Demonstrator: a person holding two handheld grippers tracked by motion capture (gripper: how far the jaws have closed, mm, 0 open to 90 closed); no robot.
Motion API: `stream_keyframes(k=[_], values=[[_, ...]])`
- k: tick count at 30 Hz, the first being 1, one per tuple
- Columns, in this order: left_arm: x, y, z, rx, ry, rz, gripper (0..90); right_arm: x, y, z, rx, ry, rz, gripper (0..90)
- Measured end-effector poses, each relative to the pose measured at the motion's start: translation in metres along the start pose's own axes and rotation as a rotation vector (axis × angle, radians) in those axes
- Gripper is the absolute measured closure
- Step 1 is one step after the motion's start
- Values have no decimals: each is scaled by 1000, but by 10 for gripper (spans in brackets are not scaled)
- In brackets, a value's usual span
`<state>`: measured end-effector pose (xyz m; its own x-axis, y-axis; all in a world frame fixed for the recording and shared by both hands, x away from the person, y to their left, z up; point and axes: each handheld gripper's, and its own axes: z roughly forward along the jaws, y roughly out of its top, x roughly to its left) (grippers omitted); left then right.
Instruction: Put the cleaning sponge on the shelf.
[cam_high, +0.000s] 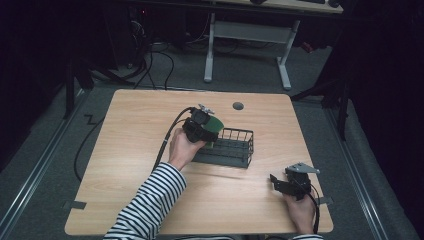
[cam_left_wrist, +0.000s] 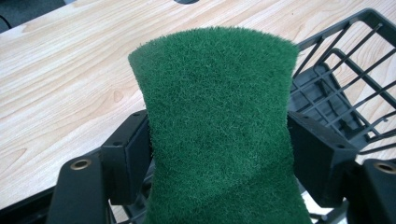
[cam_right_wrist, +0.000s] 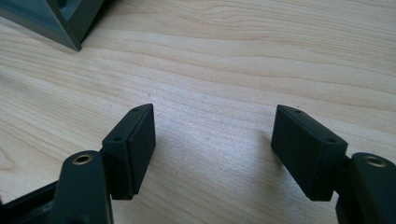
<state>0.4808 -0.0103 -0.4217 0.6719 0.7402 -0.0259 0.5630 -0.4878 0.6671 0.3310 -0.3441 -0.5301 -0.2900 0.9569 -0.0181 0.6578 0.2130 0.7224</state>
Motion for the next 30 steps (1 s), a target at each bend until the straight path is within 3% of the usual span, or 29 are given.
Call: stream_keyframes(k=[7,11,30], values=[[-1,-4,0,12,0,-1,297,0,0,0,1,0,1,306],[-3,-6,1,27,11,19,301,0,0,0,0,0,0,306],[-5,-16,-2,45,-15,14,285,0,0,0,0,0,0,304]])
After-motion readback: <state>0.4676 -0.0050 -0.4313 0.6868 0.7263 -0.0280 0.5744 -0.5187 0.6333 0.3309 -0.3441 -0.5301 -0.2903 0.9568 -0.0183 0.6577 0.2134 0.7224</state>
